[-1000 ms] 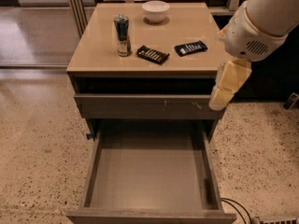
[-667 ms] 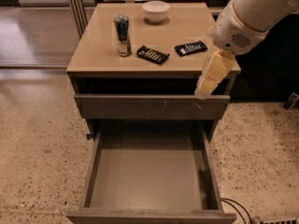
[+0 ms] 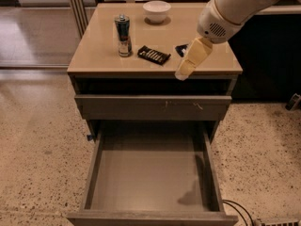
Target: Place redbull can into middle drawer
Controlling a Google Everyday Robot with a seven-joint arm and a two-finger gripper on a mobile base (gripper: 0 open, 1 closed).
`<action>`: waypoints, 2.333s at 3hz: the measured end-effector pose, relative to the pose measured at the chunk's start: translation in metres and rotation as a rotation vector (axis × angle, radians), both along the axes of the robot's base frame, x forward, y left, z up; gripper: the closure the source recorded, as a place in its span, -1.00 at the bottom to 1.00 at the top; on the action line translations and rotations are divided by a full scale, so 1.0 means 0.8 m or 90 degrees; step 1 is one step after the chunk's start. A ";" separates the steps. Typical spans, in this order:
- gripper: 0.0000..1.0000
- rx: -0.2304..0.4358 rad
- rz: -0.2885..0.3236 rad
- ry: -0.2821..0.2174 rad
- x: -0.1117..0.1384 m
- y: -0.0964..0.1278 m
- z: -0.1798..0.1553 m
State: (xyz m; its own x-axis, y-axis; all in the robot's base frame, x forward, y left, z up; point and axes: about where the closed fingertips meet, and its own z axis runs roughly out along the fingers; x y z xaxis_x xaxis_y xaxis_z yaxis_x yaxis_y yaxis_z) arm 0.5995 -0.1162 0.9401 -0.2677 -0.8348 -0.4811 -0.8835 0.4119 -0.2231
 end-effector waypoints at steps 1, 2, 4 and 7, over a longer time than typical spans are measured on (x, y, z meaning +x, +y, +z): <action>-1.00 0.029 -0.005 -0.005 0.033 0.023 -0.001; -1.00 0.036 0.004 -0.011 0.039 0.032 -0.002; -1.00 0.090 0.014 -0.043 0.083 0.076 -0.020; -1.00 0.158 0.028 -0.092 0.180 0.159 -0.035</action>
Offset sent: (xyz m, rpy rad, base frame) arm 0.0225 0.0154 -0.0006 0.0392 -0.0073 -0.0081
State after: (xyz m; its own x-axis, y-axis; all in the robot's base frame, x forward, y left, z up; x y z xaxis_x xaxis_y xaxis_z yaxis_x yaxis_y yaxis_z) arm 0.7432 0.0109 0.9120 -0.1473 -0.6966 -0.7022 -0.8681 0.4313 -0.2458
